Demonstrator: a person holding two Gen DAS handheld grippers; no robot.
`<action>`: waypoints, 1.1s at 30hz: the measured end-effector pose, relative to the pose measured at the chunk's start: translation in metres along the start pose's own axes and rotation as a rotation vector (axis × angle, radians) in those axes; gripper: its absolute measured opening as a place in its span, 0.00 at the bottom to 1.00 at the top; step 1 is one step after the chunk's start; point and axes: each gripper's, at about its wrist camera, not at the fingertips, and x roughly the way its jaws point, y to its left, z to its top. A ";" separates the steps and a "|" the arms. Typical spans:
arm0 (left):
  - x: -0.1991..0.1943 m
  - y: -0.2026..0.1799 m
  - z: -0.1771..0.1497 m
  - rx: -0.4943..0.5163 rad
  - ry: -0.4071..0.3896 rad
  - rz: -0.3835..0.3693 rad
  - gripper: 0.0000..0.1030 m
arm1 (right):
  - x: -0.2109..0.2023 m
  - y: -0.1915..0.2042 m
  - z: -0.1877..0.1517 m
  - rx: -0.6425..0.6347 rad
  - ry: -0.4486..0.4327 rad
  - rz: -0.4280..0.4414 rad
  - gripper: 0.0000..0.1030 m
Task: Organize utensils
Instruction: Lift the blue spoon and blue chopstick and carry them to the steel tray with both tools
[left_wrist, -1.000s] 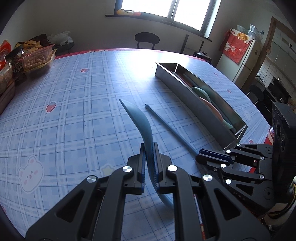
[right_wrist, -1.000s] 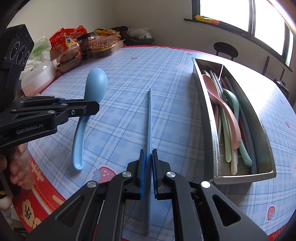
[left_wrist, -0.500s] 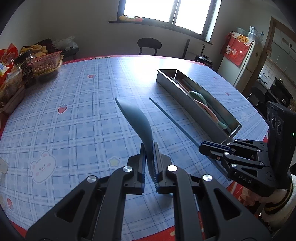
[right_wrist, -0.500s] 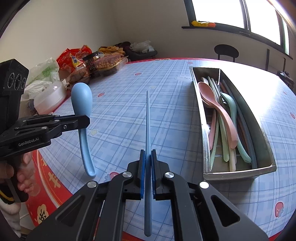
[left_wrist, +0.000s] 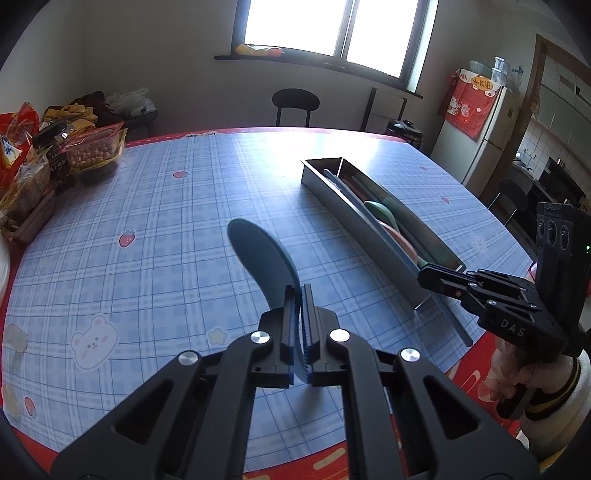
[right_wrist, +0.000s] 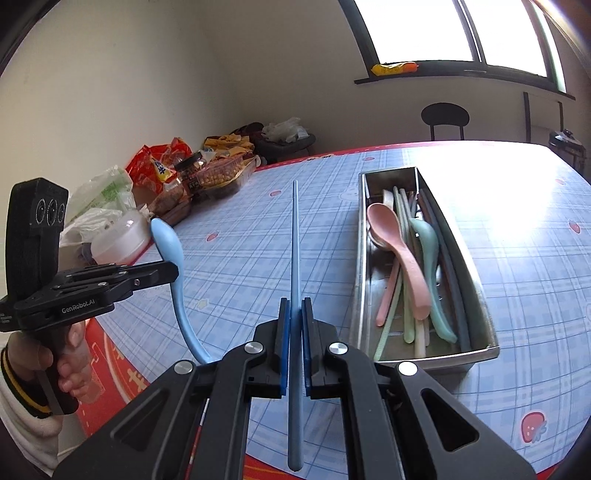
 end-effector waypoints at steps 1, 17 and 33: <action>-0.001 0.000 0.001 -0.006 -0.002 -0.012 0.07 | -0.003 -0.005 0.001 0.005 -0.007 -0.001 0.06; -0.012 -0.033 0.033 0.012 -0.033 -0.069 0.07 | -0.023 -0.052 0.016 0.049 -0.071 0.019 0.06; 0.039 -0.098 0.102 0.054 0.012 -0.258 0.07 | 0.001 -0.098 0.053 0.137 -0.124 0.029 0.06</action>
